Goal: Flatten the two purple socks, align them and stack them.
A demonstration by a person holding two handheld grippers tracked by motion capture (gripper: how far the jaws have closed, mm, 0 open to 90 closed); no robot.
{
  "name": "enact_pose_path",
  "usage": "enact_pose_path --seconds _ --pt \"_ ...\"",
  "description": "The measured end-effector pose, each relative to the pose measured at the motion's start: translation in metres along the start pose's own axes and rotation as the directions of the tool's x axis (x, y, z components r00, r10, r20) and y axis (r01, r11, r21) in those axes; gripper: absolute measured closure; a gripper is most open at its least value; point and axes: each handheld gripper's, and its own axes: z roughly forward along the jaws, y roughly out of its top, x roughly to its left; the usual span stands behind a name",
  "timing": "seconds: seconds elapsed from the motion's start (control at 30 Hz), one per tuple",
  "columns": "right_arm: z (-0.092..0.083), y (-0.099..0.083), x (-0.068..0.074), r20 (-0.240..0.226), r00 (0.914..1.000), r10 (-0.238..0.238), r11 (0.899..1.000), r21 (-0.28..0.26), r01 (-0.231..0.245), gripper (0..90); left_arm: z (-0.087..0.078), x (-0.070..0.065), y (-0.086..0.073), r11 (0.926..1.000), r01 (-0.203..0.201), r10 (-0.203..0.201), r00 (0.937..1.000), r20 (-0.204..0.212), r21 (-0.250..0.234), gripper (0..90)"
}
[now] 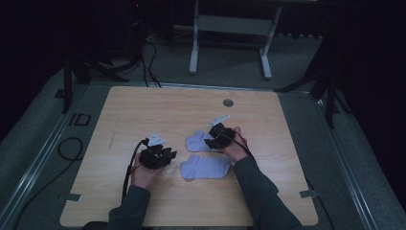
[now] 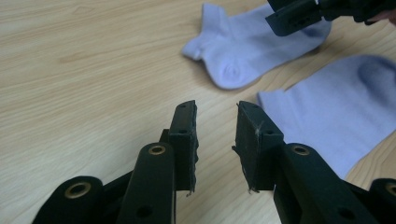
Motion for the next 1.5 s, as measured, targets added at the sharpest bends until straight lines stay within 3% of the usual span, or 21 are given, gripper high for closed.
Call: enact_pose_path --seconds 0.1,0.3,0.47,0.57,0.63,0.67,0.7,0.83,0.93,1.17,1.3,1.5 --pt "0.005 0.004 0.005 -0.009 0.9998 -0.019 1.0 0.011 0.019 57.1 -0.005 0.001 -0.004 0.9998 0.017 -0.017 0.9999 -0.001 -0.01 68.1" --pt "0.017 0.009 0.008 -0.019 0.9997 -0.015 0.999 0.035 0.016 54.0 -0.012 0.001 -0.011 0.9998 0.01 -0.01 0.9999 -0.002 -0.018 68.1" --pt "0.029 0.008 0.006 -0.059 0.9974 0.042 0.998 0.058 -0.038 52.1 -0.01 0.002 -0.014 0.9999 0.009 -0.009 0.9999 -0.007 -0.009 68.1" --pt "0.029 0.008 0.004 -0.061 0.9963 0.06 0.997 0.056 -0.057 56.9 -0.009 0.003 -0.014 0.9999 0.011 -0.011 0.9999 -0.01 -0.008 68.1" --pt "0.028 0.009 0.005 -0.062 0.9967 0.053 0.997 0.061 -0.049 69.4 -0.009 0.002 -0.015 0.9999 0.013 -0.014 0.9999 -0.01 -0.011 68.1" --pt "0.028 0.009 0.005 -0.062 0.9967 0.053 0.997 0.061 -0.049 69.4 -0.009 0.002 -0.015 0.9999 0.013 -0.014 0.9999 -0.01 -0.011 68.1" --pt "0.028 0.009 0.006 -0.059 0.9968 0.053 0.997 0.063 -0.049 78.0 -0.009 0.002 -0.015 0.9999 0.013 -0.013 0.9998 -0.011 -0.011 68.1" --pt "0.028 0.01 0.007 -0.044 0.9978 0.051 0.996 0.07 -0.047 85.8 -0.008 0.003 -0.015 0.9999 0.01 -0.01 0.9999 -0.012 -0.005 68.1" --pt "0.027 0.009 0.006 -0.034 0.9976 0.061 0.996 0.066 -0.059 86.4 -0.008 0.003 -0.016 0.9999 0.011 -0.011 0.9999 -0.011 -0.005 68.1" --pt "0.001 0.006 -0.002 -0.039 0.9936 0.105 0.994 -0.018 -0.106 86.4 -0.009 0.0 -0.015 0.9999 0.006 -0.006 0.9999 -0.008 -0.01 67.7" --pt "-0.027 0.004 -0.009 -0.042 0.9902 0.134 0.987 -0.085 -0.137 86.4 -0.009 -0.001 -0.015 0.9999 0.006 -0.006 0.9999 -0.009 -0.01 67.6" --pt "-0.053 -0.002 -0.013 -0.04 0.9888 0.144 0.978 -0.146 -0.148 86.3 -0.009 -0.002 -0.016 0.9998 0.01 -0.01 0.9999 -0.006 -0.014 67.2"
